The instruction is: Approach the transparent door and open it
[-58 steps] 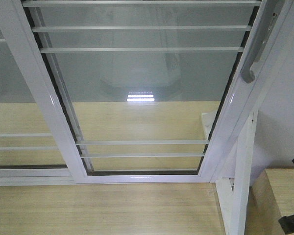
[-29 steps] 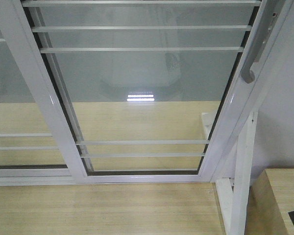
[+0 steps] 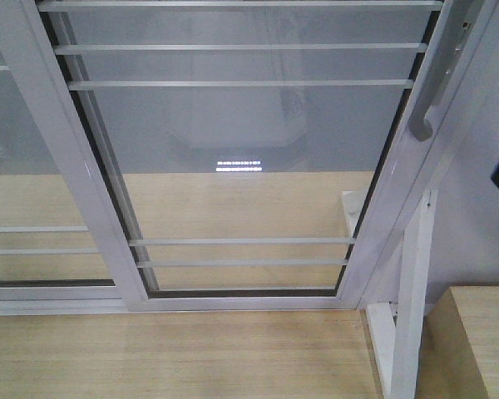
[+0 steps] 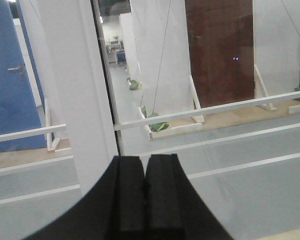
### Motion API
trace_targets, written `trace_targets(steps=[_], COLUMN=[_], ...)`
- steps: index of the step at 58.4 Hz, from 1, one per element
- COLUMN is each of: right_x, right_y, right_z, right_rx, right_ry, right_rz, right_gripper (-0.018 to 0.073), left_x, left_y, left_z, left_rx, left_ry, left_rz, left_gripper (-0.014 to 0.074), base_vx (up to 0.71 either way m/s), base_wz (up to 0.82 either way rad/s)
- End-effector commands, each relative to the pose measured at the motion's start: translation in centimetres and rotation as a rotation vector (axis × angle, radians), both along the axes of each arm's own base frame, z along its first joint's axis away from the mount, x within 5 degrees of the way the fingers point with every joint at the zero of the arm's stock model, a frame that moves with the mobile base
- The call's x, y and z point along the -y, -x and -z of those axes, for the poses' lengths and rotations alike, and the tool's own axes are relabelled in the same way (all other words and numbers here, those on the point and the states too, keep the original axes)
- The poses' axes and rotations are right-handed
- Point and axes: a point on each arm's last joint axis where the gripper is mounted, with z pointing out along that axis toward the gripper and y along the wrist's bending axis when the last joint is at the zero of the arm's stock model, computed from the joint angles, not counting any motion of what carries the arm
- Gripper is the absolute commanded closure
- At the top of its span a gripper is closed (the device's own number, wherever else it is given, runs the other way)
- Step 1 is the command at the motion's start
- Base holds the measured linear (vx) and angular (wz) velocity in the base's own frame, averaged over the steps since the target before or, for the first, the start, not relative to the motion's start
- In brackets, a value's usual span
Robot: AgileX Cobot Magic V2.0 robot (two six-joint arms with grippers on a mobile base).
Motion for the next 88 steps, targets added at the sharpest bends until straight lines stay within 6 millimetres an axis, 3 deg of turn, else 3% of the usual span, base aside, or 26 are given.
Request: trace_targets(steps=[1, 12, 30, 39, 56, 61, 72, 88], right_x=[-0.4, -1.0, -1.2, -1.2, -1.2, -1.2, -1.2, 1.9], right_y=[-2.4, -5.7, -6.2, -6.2, -6.3, -6.4, -7.2, -10.5], right_z=[-3.2, -3.6, -2.7, -2.6, -2.7, -2.6, -2.1, -0.2], right_rx=[0.100, 0.061, 0.001, -0.009, 0.007, 0.004, -0.004, -0.026], right_ry=[-0.012, -0.004, 0.009, 0.015, 0.016, 0.017, 0.031, -0.051], right_rz=[0.014, 0.015, 0.010, 0.009, 0.010, 0.010, 0.017, 0.181], right_gripper=[0.0565, 0.0565, 0.0524, 0.0401, 0.0030, -0.0020, -0.0022, -0.0022], left_x=[0.3, 0.7, 0.7, 0.8, 0.8, 0.8, 0.8, 0.7], left_y=[-2.3, -5.1, -5.5, -5.7, -5.7, -5.7, -5.7, -5.7], left_z=[-2.7, -2.6, -2.3, -2.1, -2.1, -2.1, -2.1, -1.8], left_rx=[0.084, 0.044, 0.026, 0.013, 0.012, 0.013, 0.009, -0.017], left_ry=[0.022, 0.017, 0.023, 0.038, 0.037, 0.037, 0.037, 0.033], left_rz=[0.004, 0.005, 0.005, 0.006, 0.006, 0.006, 0.006, 0.004], left_gripper=[0.0602, 0.0602, 0.0554, 0.0451, 0.0178, 0.0146, 0.0146, 0.0146], base_vx=[0.00, 0.00, 0.00, 0.00, 0.00, 0.00, 0.00, 0.00], base_wz=[0.00, 0.00, 0.00, 0.00, 0.00, 0.00, 0.00, 0.00])
